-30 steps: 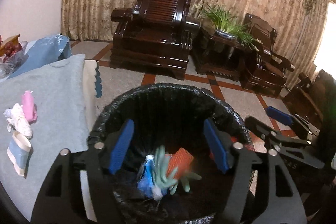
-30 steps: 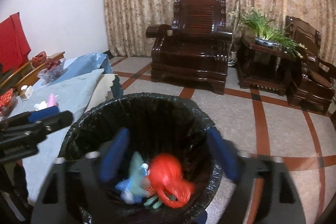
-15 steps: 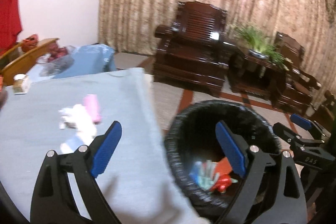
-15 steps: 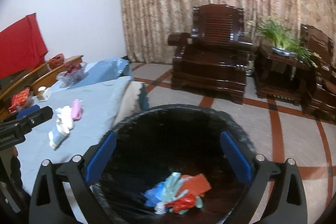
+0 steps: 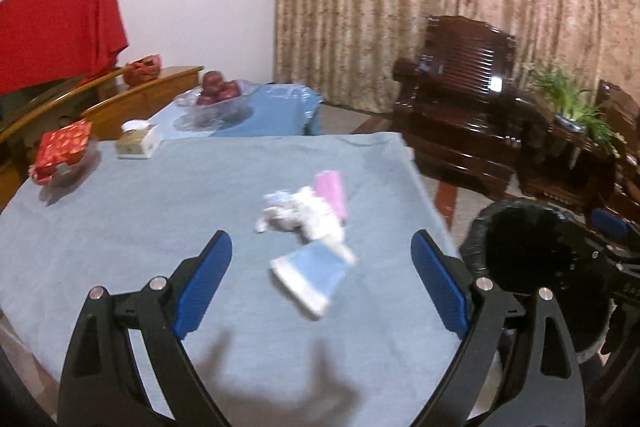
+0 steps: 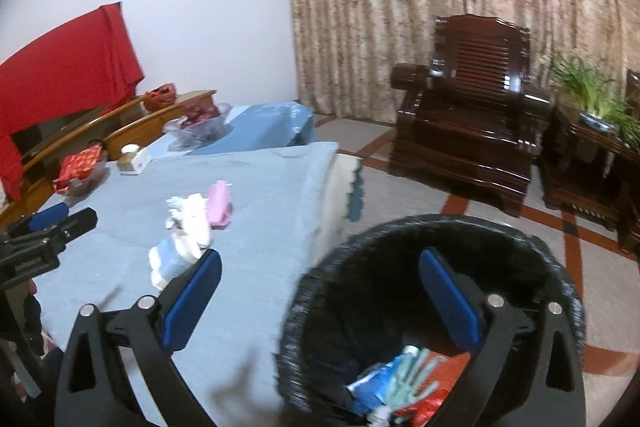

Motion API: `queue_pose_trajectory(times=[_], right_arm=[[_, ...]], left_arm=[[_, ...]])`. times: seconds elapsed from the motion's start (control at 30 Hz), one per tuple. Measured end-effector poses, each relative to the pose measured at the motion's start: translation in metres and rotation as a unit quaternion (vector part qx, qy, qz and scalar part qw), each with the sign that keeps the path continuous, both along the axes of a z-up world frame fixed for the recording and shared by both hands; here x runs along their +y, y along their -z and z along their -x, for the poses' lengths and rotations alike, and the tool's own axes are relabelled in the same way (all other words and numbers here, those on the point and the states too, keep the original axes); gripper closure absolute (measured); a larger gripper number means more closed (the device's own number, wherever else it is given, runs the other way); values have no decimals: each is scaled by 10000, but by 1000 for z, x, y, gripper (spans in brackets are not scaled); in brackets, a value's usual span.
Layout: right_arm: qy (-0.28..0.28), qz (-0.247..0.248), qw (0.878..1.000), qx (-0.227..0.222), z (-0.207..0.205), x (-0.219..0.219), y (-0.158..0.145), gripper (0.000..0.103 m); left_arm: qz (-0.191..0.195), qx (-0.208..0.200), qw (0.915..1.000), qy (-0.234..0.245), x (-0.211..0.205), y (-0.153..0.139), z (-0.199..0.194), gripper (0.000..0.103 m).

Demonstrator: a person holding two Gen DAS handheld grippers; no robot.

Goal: Collect trash
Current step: 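Move both open grippers back over the table toward the white paper cup, then grasp the white paper cup with the right gripper while the left grasps the white tissue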

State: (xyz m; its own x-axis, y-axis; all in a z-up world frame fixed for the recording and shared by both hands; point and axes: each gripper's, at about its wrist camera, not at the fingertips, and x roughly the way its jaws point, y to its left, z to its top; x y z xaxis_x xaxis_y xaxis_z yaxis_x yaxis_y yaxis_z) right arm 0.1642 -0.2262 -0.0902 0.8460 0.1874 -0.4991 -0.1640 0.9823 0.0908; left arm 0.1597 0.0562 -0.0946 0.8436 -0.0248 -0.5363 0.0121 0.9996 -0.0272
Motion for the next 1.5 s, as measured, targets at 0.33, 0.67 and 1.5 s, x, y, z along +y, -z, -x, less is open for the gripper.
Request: queue_pose_trajectory(times=[0.33,0.67,1.5], right_arm=[[-602,50,9981,129,-29,80,19,6],[-1029,148,9941,302,-55,145,51,6],[-1672,1111,9727,1162,-97,220,116,9]], left_arm=[[-2,282,9991,-312,53,34,-8,15],[16,513,9977,-438,91,72,-28,15],[314,1079,9902,-832,133,125,-54,15]])
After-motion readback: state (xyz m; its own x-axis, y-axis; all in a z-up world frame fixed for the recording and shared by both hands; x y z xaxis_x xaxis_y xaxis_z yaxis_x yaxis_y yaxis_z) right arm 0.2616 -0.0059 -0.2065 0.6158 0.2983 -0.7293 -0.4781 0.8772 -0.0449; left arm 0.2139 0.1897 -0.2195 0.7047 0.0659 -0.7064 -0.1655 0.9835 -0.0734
